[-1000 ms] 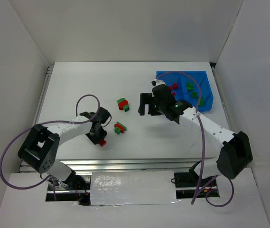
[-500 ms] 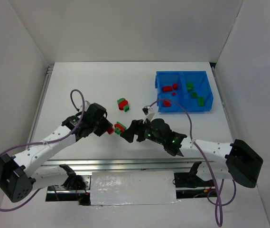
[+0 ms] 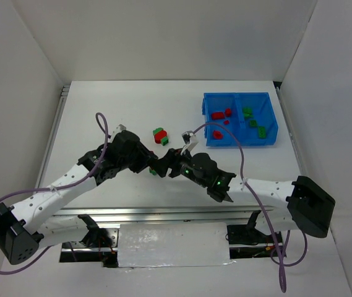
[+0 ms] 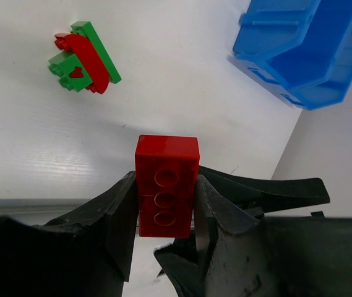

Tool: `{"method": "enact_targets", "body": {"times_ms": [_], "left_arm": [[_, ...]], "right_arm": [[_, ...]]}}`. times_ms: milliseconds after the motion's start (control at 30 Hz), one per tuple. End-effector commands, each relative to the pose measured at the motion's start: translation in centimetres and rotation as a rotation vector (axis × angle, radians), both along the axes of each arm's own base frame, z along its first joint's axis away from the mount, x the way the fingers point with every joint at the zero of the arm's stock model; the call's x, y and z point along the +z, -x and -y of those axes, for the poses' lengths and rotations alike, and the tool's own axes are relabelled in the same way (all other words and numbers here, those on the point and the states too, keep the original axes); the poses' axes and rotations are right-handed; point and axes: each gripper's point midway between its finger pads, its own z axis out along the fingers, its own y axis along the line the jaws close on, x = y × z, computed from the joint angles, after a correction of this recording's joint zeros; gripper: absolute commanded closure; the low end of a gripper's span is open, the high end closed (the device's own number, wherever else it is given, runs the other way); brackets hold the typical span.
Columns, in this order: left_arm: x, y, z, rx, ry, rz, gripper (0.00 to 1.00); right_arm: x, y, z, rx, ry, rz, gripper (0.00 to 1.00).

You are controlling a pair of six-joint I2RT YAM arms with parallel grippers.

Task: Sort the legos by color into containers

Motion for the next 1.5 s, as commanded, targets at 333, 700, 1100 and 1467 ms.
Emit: {"method": "enact_targets", "body": {"times_ms": [333, 700, 1100, 1467], "left_arm": [[3.2, -0.8, 1.8, -0.057, 0.062, 0.086, 0.92], [6.7, -3.2, -1.6, -0.048, -0.206, 0.187, 0.00], [4.3, -3.8, -4.2, -0.149, -0.429, 0.234, 0.00], [-1.2, -3.8, -4.1, -0.228, -0.524, 0.128, 0.00]], "right_arm": [[2.0, -1.6, -1.3, -0.039, -0.029, 0.070, 0.92], [1.1, -5.5, 5.8, -0.269, 0.056, 0.034, 1.00], [-1.8, -19.1, 25.5, -0.750, 0.404, -0.264, 1.00], [-2.1, -25.0, 29.2, -0.733, 0.484, -0.341, 0.08]]}}
